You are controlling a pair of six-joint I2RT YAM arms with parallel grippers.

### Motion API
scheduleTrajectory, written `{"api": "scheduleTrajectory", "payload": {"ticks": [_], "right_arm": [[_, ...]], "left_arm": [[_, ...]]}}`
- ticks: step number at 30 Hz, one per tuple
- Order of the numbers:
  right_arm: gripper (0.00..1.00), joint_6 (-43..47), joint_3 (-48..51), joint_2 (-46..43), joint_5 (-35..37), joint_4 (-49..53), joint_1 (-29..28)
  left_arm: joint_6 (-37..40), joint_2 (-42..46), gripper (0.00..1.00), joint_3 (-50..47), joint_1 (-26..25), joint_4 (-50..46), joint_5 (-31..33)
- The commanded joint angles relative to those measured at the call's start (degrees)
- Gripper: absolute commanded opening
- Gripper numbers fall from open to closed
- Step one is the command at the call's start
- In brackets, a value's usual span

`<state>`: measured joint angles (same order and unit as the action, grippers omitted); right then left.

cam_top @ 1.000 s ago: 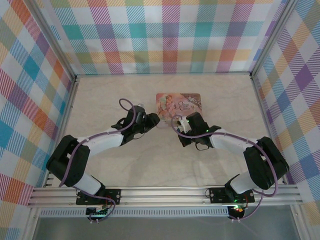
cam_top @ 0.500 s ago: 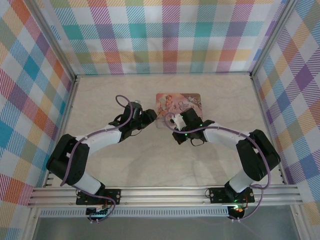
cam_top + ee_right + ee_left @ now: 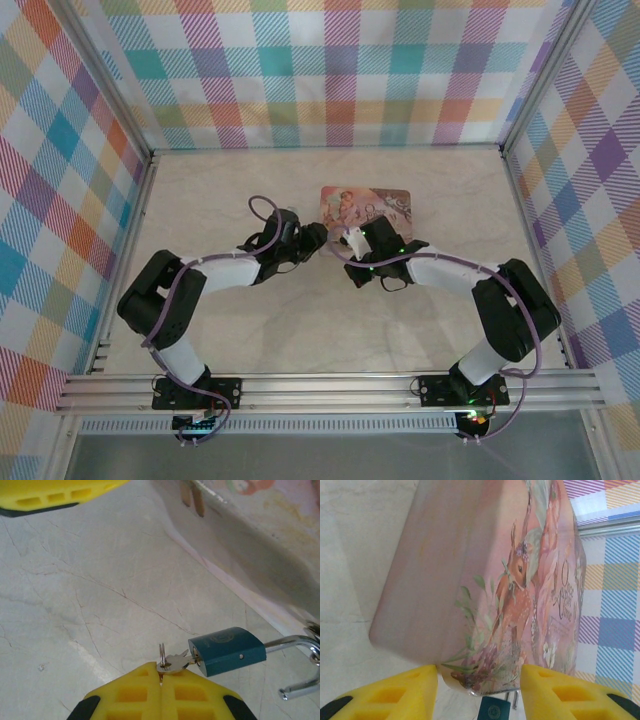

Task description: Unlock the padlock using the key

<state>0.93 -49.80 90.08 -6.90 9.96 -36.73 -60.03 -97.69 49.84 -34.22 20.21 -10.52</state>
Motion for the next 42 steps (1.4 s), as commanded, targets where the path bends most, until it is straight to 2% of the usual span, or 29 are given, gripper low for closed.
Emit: {"api": "scheduleTrajectory", "payload": {"ticks": [1, 6, 14, 20, 23, 30, 42], "right_arm": [[0.0, 1.4, 1.3, -2.9, -0.6, 0.0, -0.4], [0.0, 0.4, 2.0, -4.3, 1.3, 1.5, -0.4], [0.0, -0.9, 2.9, -5.9, 4.8, 3.6, -0.4], [0.0, -1.3, -7.3, -0.5, 5.0, 19.0, 1.2], [0.0, -1.4, -9.3, 0.9, 3.3, 22.8, 1.7], [0.0, 1.4, -6.0, -1.1, 4.0, 21.0, 1.9], [0.0, 8.4, -6.3, 0.4, 8.6, 21.1, 3.1]], "left_arm": [[0.3, -1.3, 0.47, 2.7, -0.5, 3.5, 2.1], [1.7, -2.0, 0.47, 4.4, -0.1, 2.8, 4.7], [3.6, -2.1, 0.47, 6.4, 1.8, 1.0, 4.9], [3.9, 0.4, 0.47, 4.0, 2.7, 0.3, 4.9], [3.8, 1.5, 0.48, 2.7, 2.8, 0.3, 5.0], [4.0, 2.1, 0.48, 1.6, 3.4, -0.1, 3.8], [3.9, 2.2, 0.48, 0.1, 4.2, 1.0, 2.4]]}}
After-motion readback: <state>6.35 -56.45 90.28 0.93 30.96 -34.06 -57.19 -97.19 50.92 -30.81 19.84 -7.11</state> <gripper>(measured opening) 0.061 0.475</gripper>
